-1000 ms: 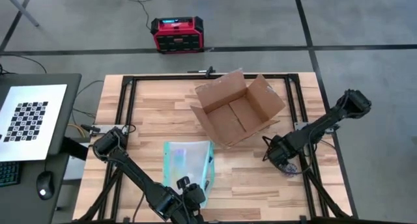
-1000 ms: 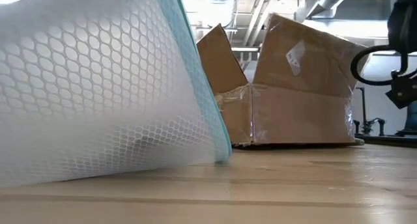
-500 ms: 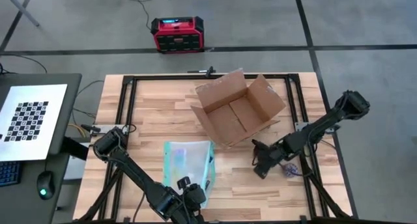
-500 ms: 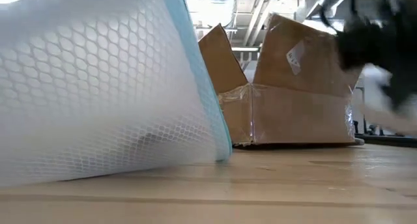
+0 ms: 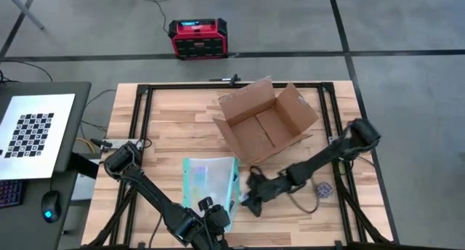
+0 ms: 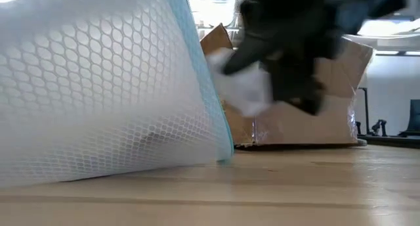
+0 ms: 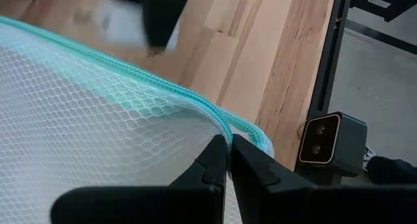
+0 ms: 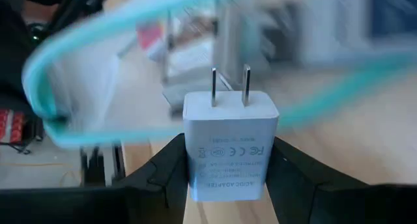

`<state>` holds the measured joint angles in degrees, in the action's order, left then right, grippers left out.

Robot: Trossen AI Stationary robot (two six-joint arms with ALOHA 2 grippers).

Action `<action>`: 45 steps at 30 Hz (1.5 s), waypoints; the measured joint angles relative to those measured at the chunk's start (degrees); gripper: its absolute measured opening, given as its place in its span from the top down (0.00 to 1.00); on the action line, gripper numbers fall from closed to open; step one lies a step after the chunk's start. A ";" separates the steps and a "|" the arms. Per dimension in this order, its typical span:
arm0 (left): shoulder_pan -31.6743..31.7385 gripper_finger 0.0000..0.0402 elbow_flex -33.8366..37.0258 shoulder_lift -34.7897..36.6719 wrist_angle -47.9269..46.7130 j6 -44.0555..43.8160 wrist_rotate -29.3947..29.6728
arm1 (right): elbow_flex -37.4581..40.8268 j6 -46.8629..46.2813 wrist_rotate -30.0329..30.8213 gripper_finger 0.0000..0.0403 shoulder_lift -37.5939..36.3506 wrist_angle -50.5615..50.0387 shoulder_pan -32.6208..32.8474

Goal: Unpack boxes
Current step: Put the white charger adapter into the transparent zip bag, then put the red scented candle into the transparent zip bag

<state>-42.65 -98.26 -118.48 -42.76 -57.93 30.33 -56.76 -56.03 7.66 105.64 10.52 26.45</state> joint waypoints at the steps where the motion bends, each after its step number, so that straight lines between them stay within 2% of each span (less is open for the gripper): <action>1: 0.00 1.00 0.00 0.00 0.00 -0.02 0.00 | -2.34 1.15 0.00 0.63 1.97 0.04 -0.27; 7: 0.00 1.00 0.00 0.00 0.14 -0.31 0.00 | -11.40 6.52 -0.29 0.63 8.96 -0.34 -3.16; 14: 0.00 1.00 0.00 0.00 0.17 -0.35 0.00 | -15.32 6.61 -0.48 0.63 11.22 1.27 -6.14; 16: 0.00 1.00 0.00 0.00 0.15 -0.35 0.00 | -15.98 6.29 -0.48 0.56 11.62 1.91 -6.39; 21: 0.00 1.00 0.00 0.00 0.15 -0.33 0.00 | -16.03 6.21 -3.35 0.25 11.88 0.00 -6.39; 24: 0.00 1.00 0.00 0.00 0.11 -0.33 0.00 | -15.97 7.70 -4.77 0.15 10.79 -3.42 -6.28; 27: -0.02 1.00 0.00 0.00 0.05 -0.32 -0.04 | -16.05 10.73 -5.18 0.10 6.42 -15.96 -5.15; 32: 0.00 1.00 -0.02 0.00 -0.06 -0.21 -0.31 | -16.38 11.58 -2.95 0.11 -1.38 -39.69 -1.30; 38: 0.00 1.00 -0.02 0.00 0.06 0.02 -0.39 | -16.39 0.88 1.71 0.14 -8.70 -69.23 5.87; 43: 0.00 1.00 -0.02 0.00 0.11 0.08 -0.50 | -16.30 -9.58 0.80 0.14 -11.44 -92.24 11.68; 45: 0.00 1.00 -0.02 0.00 0.11 0.24 -0.50 | -15.57 -11.32 -1.46 0.14 -12.16 -95.60 13.18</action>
<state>-42.65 -98.28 -118.48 -42.65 -57.69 29.82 -72.34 -67.35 6.20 93.49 -85.08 39.62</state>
